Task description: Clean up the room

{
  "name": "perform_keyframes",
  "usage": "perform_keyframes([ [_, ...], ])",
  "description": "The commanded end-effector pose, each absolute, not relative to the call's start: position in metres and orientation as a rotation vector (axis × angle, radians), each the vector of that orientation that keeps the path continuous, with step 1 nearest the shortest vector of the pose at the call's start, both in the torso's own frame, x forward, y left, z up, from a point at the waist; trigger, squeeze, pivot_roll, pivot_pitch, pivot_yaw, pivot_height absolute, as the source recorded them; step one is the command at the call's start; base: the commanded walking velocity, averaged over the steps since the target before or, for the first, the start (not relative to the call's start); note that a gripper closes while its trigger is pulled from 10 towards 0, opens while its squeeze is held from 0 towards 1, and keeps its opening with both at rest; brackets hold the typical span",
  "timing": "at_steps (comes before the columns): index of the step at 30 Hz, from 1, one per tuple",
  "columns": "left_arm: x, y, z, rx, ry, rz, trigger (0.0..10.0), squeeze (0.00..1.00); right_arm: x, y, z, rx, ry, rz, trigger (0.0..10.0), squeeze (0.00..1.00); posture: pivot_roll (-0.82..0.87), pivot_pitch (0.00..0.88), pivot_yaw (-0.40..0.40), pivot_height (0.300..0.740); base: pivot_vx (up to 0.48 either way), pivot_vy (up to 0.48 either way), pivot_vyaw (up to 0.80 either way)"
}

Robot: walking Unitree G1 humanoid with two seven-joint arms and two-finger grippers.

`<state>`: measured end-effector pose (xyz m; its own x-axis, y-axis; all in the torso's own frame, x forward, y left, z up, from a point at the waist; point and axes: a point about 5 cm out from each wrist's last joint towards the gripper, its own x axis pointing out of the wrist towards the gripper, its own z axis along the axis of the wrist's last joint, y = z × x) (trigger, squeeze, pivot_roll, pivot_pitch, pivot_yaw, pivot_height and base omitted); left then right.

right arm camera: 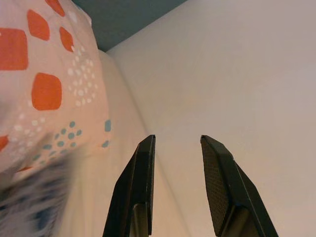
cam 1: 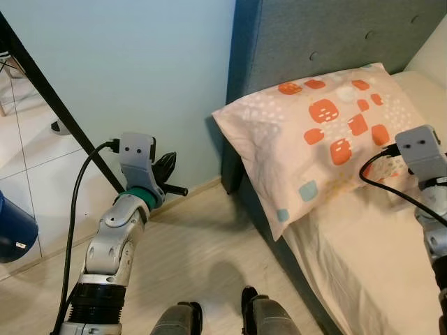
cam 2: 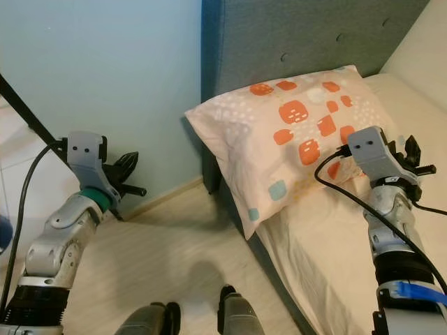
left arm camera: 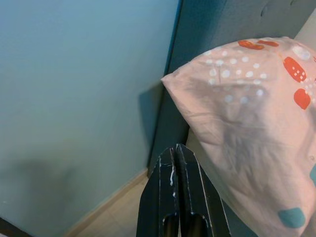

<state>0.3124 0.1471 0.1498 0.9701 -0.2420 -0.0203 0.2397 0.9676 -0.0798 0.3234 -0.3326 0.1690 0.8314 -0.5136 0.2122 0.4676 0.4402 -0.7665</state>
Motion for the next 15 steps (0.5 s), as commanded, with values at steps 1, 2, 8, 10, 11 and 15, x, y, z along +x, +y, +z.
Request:
perform_keyframes([
  [1, 0.310, 0.149, 0.146, -0.071, 0.053, -0.236, 10.0, 0.00, 0.323, -0.331, 0.160, -0.928, 0.090, -0.613, 10.0, 0.00, -0.01, 0.173, 0.060, 0.740, 0.000, 0.000, 0.00],
  [2, 0.311, 0.149, 0.146, -0.070, 0.054, -0.234, 10.0, 0.00, 0.323, -0.330, 0.160, -0.923, 0.088, -0.612, 10.0, 0.00, -0.01, 0.173, 0.060, 0.740, 0.000, 0.000, 0.00],
  [8, 0.311, 0.151, 0.146, -0.070, 0.054, -0.224, 10.0, 0.00, 0.329, -0.316, 0.158, -0.786, 0.043, -0.595, 10.0, 0.00, -0.01, 0.168, 0.057, 0.740, 0.000, 0.000, 0.00],
  [10, 0.312, 0.150, 0.145, -0.070, 0.054, -0.223, 10.0, 0.00, 0.332, -0.307, 0.159, -0.726, 0.006, -0.574, 10.0, 0.00, -0.01, 0.165, 0.053, 0.740, 0.000, 0.000, 0.00],
  [11, 0.312, 0.150, 0.146, -0.071, 0.053, -0.222, 10.0, 0.00, 0.333, -0.301, 0.159, -0.683, -0.010, -0.565, 10.0, 0.00, -0.01, 0.165, 0.053, 0.740, 0.000, 0.000, 0.00],
  [15, 0.312, 0.149, 0.146, -0.073, 0.051, -0.219, 10.0, 0.00, 0.336, -0.287, 0.158, -0.564, -0.053, -0.526, 10.0, 0.00, -0.01, 0.163, 0.049, 0.740, 0.000, 0.000, 0.00],
])
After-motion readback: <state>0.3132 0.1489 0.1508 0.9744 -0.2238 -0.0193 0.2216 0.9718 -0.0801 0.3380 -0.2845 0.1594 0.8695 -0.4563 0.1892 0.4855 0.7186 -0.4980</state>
